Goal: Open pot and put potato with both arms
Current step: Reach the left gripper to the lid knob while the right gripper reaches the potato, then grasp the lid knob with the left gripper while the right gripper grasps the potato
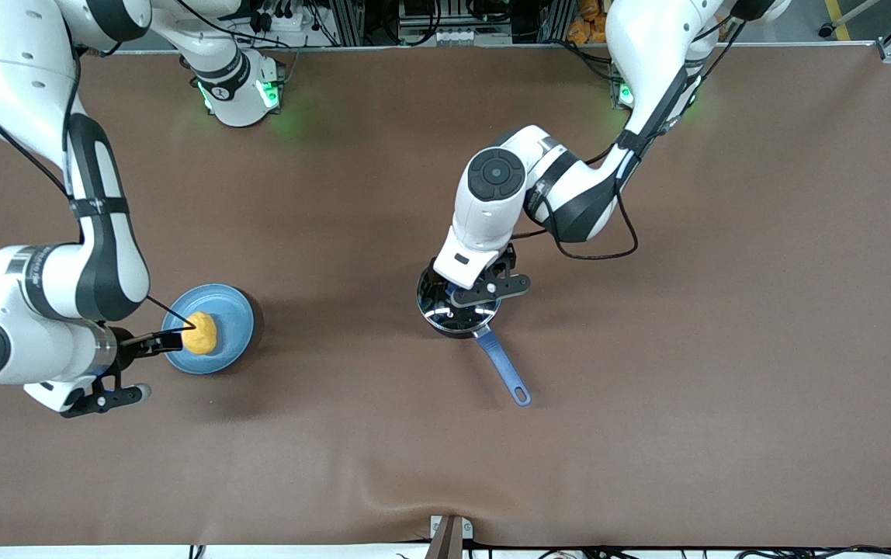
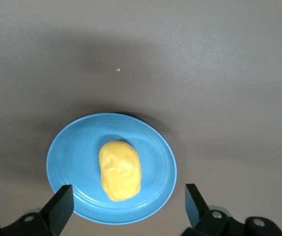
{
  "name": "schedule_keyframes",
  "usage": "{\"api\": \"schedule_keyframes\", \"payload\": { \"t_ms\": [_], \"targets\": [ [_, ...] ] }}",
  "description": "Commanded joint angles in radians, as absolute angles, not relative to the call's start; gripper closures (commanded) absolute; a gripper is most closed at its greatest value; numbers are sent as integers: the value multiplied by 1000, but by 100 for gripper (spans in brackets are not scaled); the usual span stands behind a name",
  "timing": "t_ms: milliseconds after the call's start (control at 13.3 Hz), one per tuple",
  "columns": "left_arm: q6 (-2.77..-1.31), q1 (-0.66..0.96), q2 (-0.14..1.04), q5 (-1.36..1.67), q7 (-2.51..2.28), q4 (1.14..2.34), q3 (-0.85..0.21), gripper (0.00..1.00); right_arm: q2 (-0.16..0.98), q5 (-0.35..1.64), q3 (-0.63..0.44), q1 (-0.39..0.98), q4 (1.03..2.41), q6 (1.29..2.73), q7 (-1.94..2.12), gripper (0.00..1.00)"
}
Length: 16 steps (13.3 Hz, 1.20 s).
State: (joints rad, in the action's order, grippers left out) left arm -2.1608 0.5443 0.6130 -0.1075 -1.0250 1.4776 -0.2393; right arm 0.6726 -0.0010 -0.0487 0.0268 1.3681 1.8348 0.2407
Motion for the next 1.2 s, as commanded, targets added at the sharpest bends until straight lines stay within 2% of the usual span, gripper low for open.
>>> {"api": "schedule_keyframes", "payload": {
  "t_ms": [0, 452, 903, 1129],
  "targets": [
    [-2161, 571, 630, -130, -1054, 1445, -227, 0, 666, 29, -40, 28, 1400, 1839, 255, 0],
    [-2161, 598, 660, -161, -1063, 1431, -222, 0, 667, 51, -41, 34, 1485, 1873, 268, 0],
    [-2175, 598, 683, -172, -1063, 1431, -222, 0, 667, 51, -40, 38, 1549, 1971, 281, 0],
    [-2177, 598, 684, -172, -1065, 1431, -222, 0, 669, 51, -40, 41, 1621, 2069, 284, 0]
  ]
}}
